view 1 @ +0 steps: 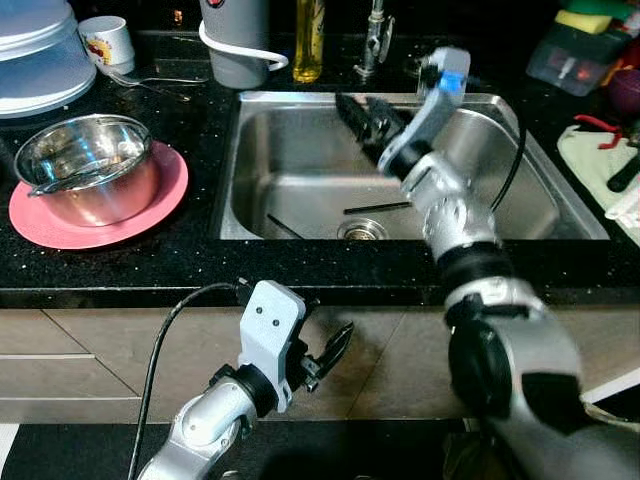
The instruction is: Kitchen organization
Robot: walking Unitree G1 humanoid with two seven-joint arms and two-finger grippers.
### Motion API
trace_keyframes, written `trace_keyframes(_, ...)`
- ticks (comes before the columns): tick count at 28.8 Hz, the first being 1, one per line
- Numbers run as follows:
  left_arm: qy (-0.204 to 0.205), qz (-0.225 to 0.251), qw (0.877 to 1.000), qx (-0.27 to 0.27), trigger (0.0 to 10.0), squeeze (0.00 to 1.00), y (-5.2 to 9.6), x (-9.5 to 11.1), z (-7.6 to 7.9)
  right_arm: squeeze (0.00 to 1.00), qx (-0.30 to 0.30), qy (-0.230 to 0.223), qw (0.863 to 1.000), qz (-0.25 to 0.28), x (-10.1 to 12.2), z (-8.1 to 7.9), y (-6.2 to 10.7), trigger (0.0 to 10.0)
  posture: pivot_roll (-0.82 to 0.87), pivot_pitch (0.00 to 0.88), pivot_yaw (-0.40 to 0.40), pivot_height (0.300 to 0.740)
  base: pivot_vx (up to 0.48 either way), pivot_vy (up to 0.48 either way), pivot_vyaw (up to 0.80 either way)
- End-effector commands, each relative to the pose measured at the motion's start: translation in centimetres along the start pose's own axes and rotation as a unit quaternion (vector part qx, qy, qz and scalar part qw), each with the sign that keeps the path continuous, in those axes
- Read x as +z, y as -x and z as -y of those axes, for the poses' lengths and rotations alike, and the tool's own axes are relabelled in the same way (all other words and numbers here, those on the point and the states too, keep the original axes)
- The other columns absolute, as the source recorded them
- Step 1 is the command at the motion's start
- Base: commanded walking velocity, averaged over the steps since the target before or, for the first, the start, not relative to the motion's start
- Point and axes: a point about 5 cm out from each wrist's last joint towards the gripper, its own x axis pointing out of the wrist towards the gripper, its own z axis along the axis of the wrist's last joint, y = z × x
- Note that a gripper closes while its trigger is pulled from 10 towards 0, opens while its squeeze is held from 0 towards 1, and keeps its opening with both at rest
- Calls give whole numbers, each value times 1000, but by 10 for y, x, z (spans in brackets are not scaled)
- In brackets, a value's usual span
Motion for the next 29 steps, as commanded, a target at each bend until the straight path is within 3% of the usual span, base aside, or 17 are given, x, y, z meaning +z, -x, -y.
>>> trace_keyframes(1,-2,4,1000,18,10000,0,1,0,-5,0,25,-1,1000,10,2,-10,-4,10000,57,27,-43,740,0,0,794)
trace_keyframes(9,-22,19,999,23,10000,0,-6,5,-3,0,60,-15,998,21,-3,-21,-1,10000,65,5,-38,740,0,0,788)
trace_keyframes(16,-74,57,994,65,10000,0,-7,29,-23,0,36,6,999,0,-16,-16,6,10000,67,3,-39,740,0,0,338)
trace_keyframes(19,-118,84,985,99,10000,0,-6,49,-38,0,5,26,1000,-12,-22,-5,15,10000,63,7,-35,740,0,0,0)
trace_keyframes(26,-168,120,967,150,10000,0,-1,78,-58,0,-41,35,998,-19,-27,12,29,10000,57,17,-31,740,0,0,0)
trace_keyframes(28,-202,149,946,207,10000,0,9,102,-76,0,-80,38,996,-24,-28,27,40,10000,51,21,-29,740,0,0,0)
trace_keyframes(29,-202,149,946,207,10000,0,9,102,-76,0,-80,38,996,-24,-28,27,40,10000,51,21,-29,740,0,0,0)
